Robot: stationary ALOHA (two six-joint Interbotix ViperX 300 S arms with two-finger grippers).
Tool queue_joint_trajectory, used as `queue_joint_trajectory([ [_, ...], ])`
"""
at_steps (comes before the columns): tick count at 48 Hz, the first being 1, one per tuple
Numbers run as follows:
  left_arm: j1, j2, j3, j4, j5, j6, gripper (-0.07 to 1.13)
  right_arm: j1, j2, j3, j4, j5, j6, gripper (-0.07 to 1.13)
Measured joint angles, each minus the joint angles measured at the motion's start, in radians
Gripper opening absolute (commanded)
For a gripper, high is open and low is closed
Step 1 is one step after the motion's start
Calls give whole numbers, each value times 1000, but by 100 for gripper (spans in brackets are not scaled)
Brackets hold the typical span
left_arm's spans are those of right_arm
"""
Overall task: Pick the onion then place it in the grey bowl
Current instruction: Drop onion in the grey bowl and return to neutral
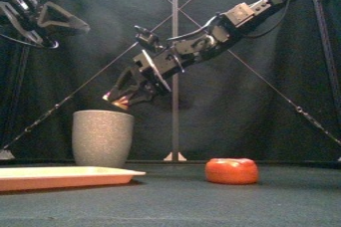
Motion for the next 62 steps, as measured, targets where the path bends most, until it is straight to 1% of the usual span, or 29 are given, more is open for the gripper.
queue_joint_trajectory([
  [12,2,0,0,-2,0,0,11,-6,23,-32,17,29,2,97],
  [28,0,0,0,-3,2,-2,11,-3,20,-31,12,35,-2,97],
  [37,0,0,3,-3,0,-2,11,-3,-55,32,-12,17,-3,97],
  [45,2,0,5,-3,0,-2,11,-2,-175,158,-21,-86,-9,98],
  [54,5,0,6,-3,0,-2,11,-3,-321,362,-21,-264,-9,98],
  [62,23,-2,8,-3,0,0,11,3,-436,529,-21,-420,-3,98],
])
